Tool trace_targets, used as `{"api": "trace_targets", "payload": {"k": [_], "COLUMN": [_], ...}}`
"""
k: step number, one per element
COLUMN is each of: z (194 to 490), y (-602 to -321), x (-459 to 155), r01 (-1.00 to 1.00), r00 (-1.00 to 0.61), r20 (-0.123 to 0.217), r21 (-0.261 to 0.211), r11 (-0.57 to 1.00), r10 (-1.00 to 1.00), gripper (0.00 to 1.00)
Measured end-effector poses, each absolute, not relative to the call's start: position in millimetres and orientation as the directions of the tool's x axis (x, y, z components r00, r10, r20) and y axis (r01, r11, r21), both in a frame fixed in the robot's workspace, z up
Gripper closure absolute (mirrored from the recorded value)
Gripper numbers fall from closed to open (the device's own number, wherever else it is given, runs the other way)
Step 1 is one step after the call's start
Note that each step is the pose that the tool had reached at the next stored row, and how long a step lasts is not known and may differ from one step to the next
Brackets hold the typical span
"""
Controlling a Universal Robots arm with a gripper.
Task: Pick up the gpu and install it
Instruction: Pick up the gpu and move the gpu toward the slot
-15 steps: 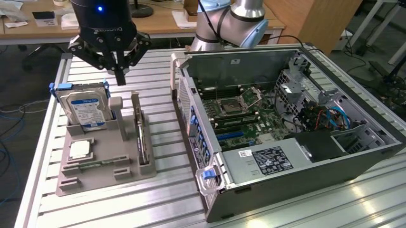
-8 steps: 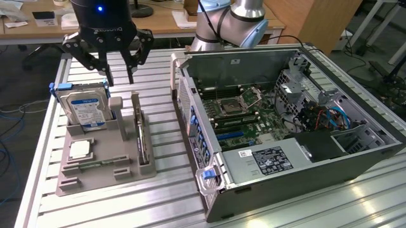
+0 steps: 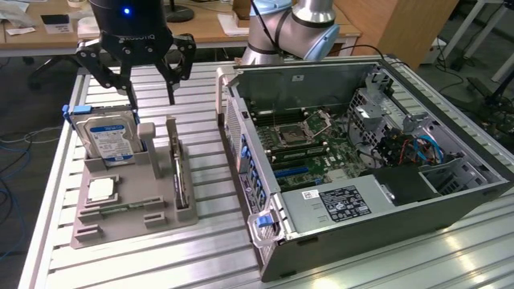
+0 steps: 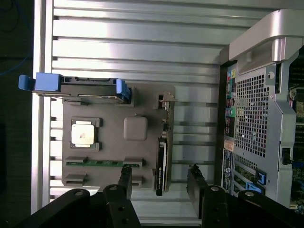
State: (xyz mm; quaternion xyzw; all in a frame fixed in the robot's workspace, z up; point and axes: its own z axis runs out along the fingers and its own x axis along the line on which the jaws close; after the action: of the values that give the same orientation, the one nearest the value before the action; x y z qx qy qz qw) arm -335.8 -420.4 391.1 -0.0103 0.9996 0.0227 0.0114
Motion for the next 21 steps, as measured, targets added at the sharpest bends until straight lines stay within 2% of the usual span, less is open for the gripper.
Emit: {"api": "trace_targets", "payload": {"k": [21], "z": [363.3], "y": [-433.4], "x": [-329.4], "r01": [-0.015], "r00": [-1.0], "r20": [-0.021], "r21": [0.046], "r11": [0.999], "r10": [-0.014], "gripper": [0.41]}}
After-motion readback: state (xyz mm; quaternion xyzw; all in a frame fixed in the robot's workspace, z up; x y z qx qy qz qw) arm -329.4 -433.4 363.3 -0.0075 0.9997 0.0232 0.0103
